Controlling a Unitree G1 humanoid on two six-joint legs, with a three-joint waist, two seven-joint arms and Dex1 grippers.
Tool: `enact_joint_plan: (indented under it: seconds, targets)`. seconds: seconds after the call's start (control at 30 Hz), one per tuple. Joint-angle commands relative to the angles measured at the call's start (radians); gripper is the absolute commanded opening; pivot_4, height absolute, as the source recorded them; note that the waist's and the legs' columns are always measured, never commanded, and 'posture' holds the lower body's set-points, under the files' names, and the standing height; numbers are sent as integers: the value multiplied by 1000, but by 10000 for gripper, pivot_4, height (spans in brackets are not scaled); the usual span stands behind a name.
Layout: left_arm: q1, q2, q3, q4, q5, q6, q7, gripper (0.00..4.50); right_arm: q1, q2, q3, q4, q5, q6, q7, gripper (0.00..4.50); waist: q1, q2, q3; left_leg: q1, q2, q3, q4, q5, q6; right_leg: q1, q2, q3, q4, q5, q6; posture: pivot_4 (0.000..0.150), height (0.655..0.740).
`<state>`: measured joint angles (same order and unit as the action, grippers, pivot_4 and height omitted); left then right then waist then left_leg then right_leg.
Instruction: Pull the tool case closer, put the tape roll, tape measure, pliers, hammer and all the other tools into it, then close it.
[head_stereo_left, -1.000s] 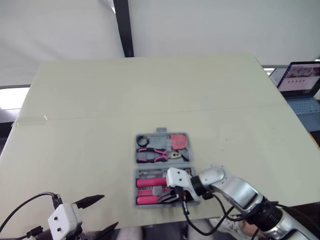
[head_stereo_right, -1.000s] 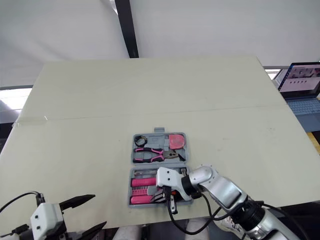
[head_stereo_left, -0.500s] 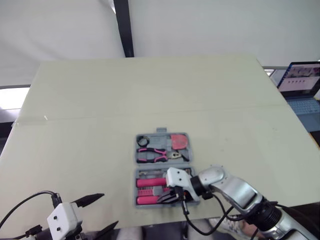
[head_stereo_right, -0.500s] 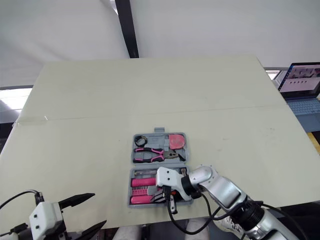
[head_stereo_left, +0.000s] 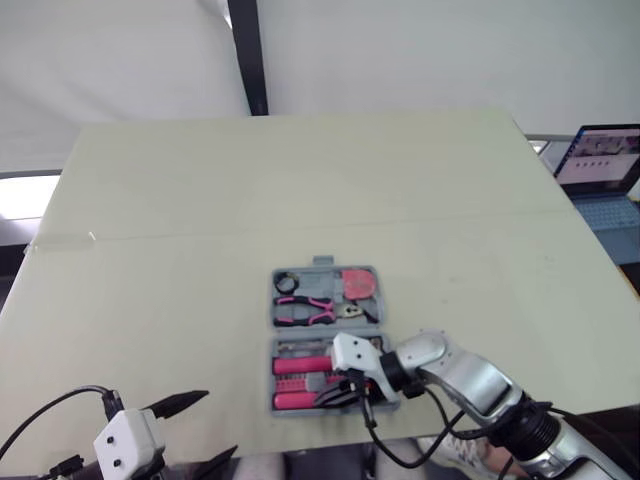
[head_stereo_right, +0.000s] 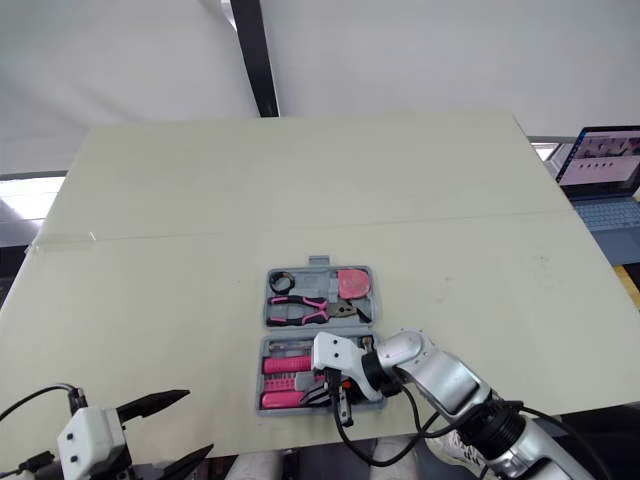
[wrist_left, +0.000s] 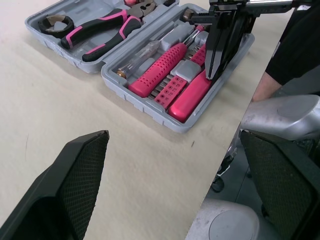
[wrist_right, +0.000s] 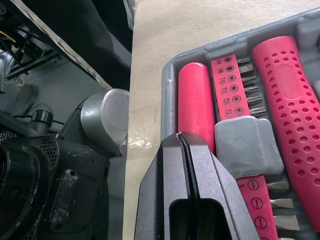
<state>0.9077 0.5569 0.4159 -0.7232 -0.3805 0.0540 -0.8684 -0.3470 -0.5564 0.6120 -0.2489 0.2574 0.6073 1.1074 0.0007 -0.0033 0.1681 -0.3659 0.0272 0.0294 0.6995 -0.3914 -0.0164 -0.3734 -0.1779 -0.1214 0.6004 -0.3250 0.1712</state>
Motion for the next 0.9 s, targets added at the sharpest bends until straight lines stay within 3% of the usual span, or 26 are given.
enact_joint_plan:
  seconds: [0.03,0.37,0.6,0.9]
  targets:
    - [12,-4,16,-22,-7,-2,3,45000,19,-4,18,41,-15,30,4,410,0,0,0,0,0,0,0,0,0,0,0,0,0,0,0,1500,7400]
    - [2,-4,9,-20,-7,4,9,45000,31,6,27,64,-27,25,2,410,0,0,-1,1,0,0,0,0,0,1,0,0,0,0,0,1500,7400]
    - [-25,-3,-19,-11,-1,2,9,45000,41,-13,-46,-19,23,16,11,410,2,0,-1,0,0,0,0,0,0,1,0,0,0,0,0,1500,7400]
    - [-159,-39,-98,47,2,59,83,45000,58,-38,-390,-281,244,216,-119,410,4,0,0,0,0,0,0,0,0,0,0,0,0,0,0,1500,7400]
